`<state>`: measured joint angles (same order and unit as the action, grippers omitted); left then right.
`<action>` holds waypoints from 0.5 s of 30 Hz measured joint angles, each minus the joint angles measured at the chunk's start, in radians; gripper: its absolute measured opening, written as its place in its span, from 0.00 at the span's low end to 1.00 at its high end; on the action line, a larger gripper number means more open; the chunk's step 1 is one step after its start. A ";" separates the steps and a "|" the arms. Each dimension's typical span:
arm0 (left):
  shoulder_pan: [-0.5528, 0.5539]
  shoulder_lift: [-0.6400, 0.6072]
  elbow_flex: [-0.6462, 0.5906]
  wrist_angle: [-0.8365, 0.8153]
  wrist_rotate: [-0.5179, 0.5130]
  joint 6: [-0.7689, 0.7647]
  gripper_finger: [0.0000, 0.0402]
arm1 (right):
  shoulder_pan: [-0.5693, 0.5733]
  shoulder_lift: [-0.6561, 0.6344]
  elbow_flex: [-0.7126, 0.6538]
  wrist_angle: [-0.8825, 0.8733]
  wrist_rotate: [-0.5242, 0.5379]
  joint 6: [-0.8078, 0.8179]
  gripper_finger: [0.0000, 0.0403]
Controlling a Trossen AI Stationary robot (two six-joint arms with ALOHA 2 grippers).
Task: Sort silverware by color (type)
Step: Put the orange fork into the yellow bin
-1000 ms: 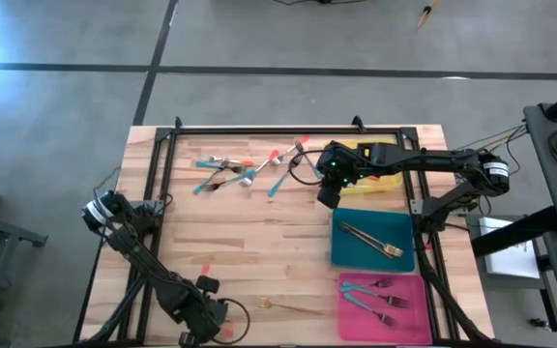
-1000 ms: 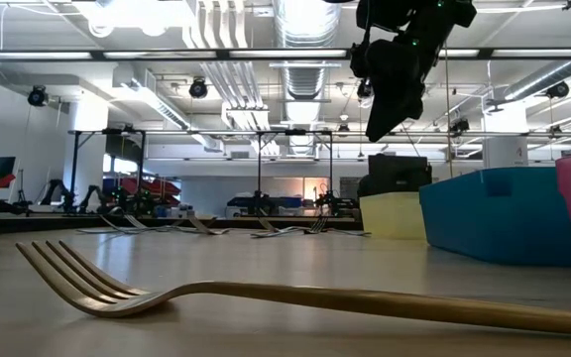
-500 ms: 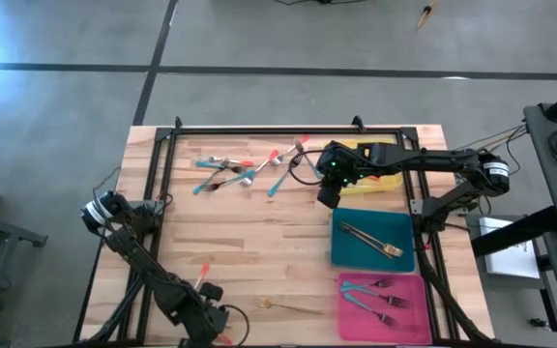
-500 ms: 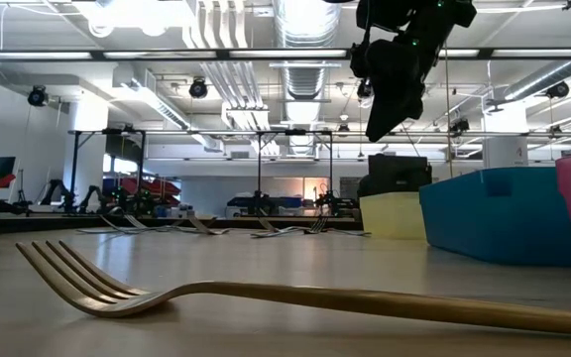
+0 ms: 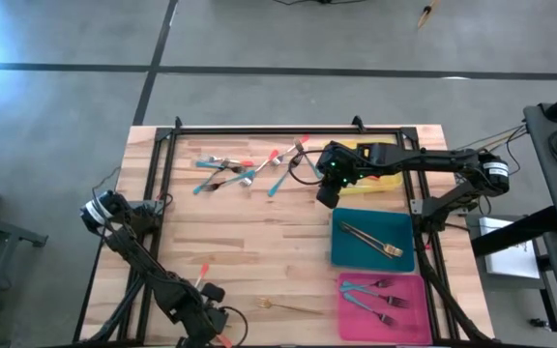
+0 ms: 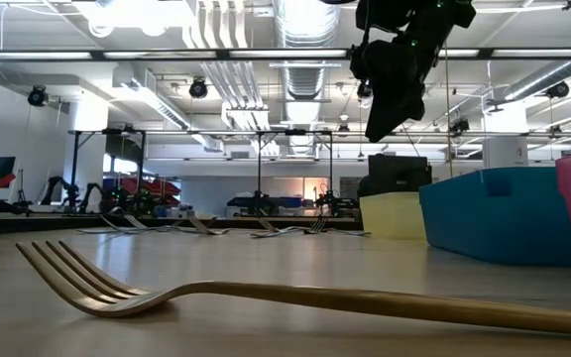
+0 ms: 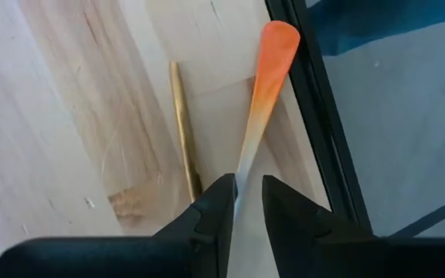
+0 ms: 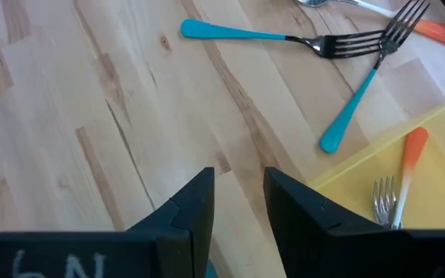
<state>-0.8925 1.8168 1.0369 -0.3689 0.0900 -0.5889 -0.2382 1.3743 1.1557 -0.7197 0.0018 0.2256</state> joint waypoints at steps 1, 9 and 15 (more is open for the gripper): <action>0.000 0.000 -0.004 0.004 -0.001 0.001 0.15 | 0.000 0.000 0.000 0.000 0.000 0.000 0.26; 0.000 0.001 -0.041 0.019 -0.006 0.001 0.15 | 0.000 0.001 0.000 0.000 0.000 0.002 0.26; 0.000 0.039 -0.041 0.013 -0.003 -0.035 0.12 | 0.000 0.002 0.000 0.000 0.000 0.003 0.26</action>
<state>-0.8921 1.8554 0.9962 -0.3557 0.0873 -0.6242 -0.2382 1.3766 1.1557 -0.7197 0.0021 0.2283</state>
